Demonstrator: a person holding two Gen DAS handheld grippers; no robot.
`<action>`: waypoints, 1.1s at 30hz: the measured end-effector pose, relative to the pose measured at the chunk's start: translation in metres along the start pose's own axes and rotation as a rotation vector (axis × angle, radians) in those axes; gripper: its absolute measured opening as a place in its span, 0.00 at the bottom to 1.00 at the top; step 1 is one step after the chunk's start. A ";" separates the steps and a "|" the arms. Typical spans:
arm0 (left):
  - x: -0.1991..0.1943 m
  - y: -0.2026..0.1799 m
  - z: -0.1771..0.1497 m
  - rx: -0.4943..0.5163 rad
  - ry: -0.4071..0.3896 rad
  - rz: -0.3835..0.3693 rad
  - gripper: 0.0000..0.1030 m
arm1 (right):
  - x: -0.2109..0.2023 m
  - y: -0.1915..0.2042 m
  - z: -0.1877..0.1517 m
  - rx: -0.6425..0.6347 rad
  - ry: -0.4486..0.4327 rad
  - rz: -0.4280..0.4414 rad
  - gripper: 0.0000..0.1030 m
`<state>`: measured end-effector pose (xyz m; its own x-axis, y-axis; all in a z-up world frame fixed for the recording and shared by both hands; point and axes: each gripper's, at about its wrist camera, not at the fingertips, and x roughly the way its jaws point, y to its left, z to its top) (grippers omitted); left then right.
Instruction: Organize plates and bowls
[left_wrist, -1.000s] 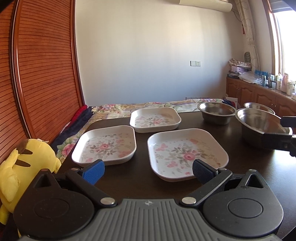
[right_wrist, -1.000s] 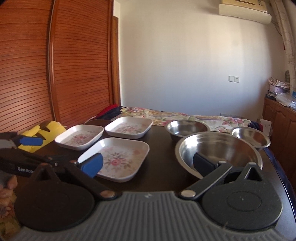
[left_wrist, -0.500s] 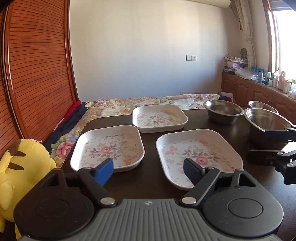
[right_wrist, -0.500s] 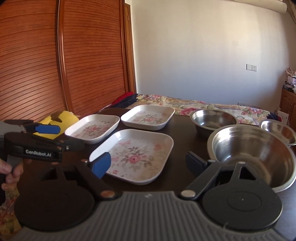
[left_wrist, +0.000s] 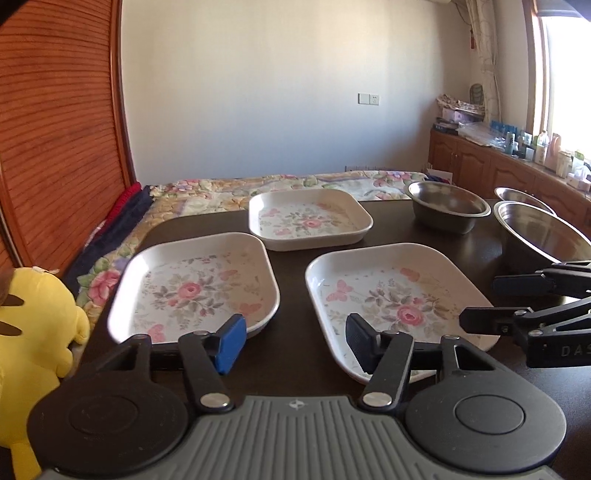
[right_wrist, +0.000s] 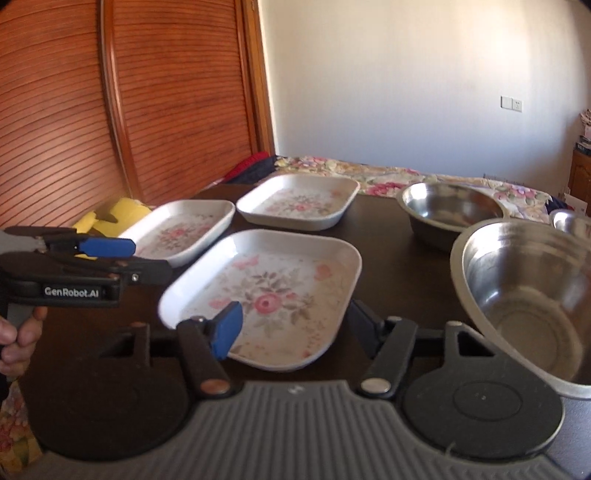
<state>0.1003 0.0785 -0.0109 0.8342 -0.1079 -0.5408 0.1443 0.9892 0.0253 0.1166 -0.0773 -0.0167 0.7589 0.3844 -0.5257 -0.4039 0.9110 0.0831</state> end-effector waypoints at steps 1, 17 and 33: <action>0.002 -0.001 0.000 -0.002 0.004 -0.007 0.60 | 0.002 -0.001 0.000 0.004 0.006 -0.004 0.60; 0.029 -0.012 0.002 -0.026 0.056 -0.071 0.38 | 0.021 -0.011 0.000 0.045 0.057 -0.026 0.43; 0.026 -0.012 -0.003 -0.071 0.058 -0.085 0.18 | 0.019 -0.016 0.001 0.076 0.045 -0.018 0.29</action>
<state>0.1188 0.0643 -0.0281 0.7882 -0.1877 -0.5861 0.1732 0.9815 -0.0814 0.1375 -0.0844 -0.0272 0.7411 0.3625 -0.5651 -0.3492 0.9270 0.1367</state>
